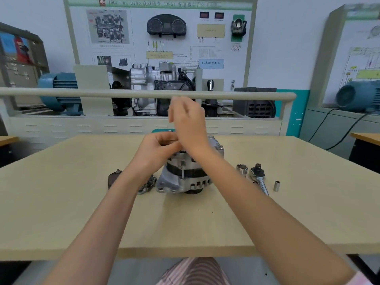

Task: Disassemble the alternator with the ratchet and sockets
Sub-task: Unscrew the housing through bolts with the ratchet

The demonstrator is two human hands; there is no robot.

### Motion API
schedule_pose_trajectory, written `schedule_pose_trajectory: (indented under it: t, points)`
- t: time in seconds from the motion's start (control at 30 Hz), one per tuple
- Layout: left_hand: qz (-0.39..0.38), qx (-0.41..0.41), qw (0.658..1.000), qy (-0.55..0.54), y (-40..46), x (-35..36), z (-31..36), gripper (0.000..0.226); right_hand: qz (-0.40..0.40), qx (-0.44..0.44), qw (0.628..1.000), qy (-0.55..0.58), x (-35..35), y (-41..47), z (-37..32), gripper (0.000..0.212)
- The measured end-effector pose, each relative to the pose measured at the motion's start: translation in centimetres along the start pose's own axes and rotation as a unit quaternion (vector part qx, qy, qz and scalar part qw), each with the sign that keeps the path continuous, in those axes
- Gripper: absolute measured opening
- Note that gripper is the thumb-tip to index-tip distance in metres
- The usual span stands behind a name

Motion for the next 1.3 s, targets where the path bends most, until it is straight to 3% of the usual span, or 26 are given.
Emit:
schedule_pose_trajectory:
  t: [0.03, 0.07, 0.1, 0.13, 0.2, 0.3, 0.37, 0.5, 0.7, 0.97, 1.03, 1.1, 1.17, 1.2, 1.23, 1.3]
  points:
    - [0.023, -0.006, 1.000, 0.016, 0.0, 0.0, 0.1, 0.029, 0.029, -0.082, 0.985, -0.152, 0.1, -0.7, 0.3, 0.024]
    - [0.044, -0.015, 0.998, 0.037, 0.0, 0.1, 0.1, 0.030, 0.066, -0.139, 0.941, -0.302, 0.3, -1.3, 0.5, 0.017]
    - [0.061, -0.024, 0.996, 0.054, 0.0, 0.2, 0.1, 0.031, 0.094, -0.167, 0.894, -0.405, 0.6, -1.7, 0.5, 0.015]
    - [0.075, -0.029, 0.995, 0.061, -0.1, 0.4, 0.1, 0.031, 0.108, -0.176, 0.872, -0.443, 0.8, -1.8, 0.3, 0.017]
    - [0.099, -0.025, 0.993, 0.050, -0.5, 1.0, 0.4, 0.036, 0.086, -0.148, 0.906, -0.387, 0.7, -1.1, -0.1, 0.023]
    - [0.093, -0.002, 0.994, 0.054, -1.2, 1.8, 1.0, 0.021, 0.008, -0.018, 0.995, -0.095, -0.1, 0.5, -0.4, 0.038]
    - [0.056, 0.003, 0.996, 0.074, -1.3, 2.0, 1.3, 0.009, -0.019, 0.062, 0.996, 0.059, -0.4, 1.0, -0.2, 0.043]
    - [-0.040, 0.008, 0.992, 0.117, -1.2, 1.8, 2.0, 0.019, -0.018, 0.070, 0.988, 0.135, -1.2, 1.1, 0.2, 0.050]
    - [-0.049, 0.027, 0.984, 0.169, 0.1, 2.8, 2.6, 0.013, 0.003, 0.059, 0.994, 0.091, -2.4, 1.1, 0.3, 0.037]
    - [-0.060, 0.005, 0.994, 0.088, 0.2, 3.0, 2.1, 0.019, -0.033, 0.069, 0.994, 0.075, -2.8, 1.2, 1.1, 0.037]
    - [-0.057, -0.010, 0.996, 0.066, 0.2, 2.5, 1.9, 0.013, -0.026, 0.014, 1.000, 0.002, -2.9, 0.9, 0.9, 0.034]
    - [-0.037, -0.022, 0.997, 0.063, 0.3, 2.2, 1.8, 0.017, 0.001, -0.088, 0.978, -0.191, -2.9, 0.3, 0.7, 0.029]
    - [-0.002, -0.027, 0.996, 0.091, 0.5, 2.3, 1.9, 0.024, 0.048, -0.150, 0.875, -0.458, -2.4, -0.5, 0.7, 0.024]
    - [0.003, -0.020, 0.993, 0.119, 0.6, 2.5, 1.9, 0.022, 0.061, -0.152, 0.839, -0.520, -2.1, -0.7, 0.5, 0.027]
    - [0.000, -0.009, 0.989, 0.145, 0.7, 2.8, 2.0, 0.019, 0.064, -0.147, 0.834, -0.528, -1.9, -0.9, 0.4, 0.030]
    - [0.000, 0.005, 0.990, 0.142, 0.7, 3.0, 2.1, 0.021, 0.053, -0.127, 0.895, -0.425, -2.2, -0.6, 0.0, 0.032]
Point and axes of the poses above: each hand's wrist, its own y-axis towards the middle knuckle, its own x-axis out of the palm, z = x × y, the point moved 2 cm from there along y, towards the middle knuckle, and after that the axes turned 5 degrees about z, right-handed, at the moved point
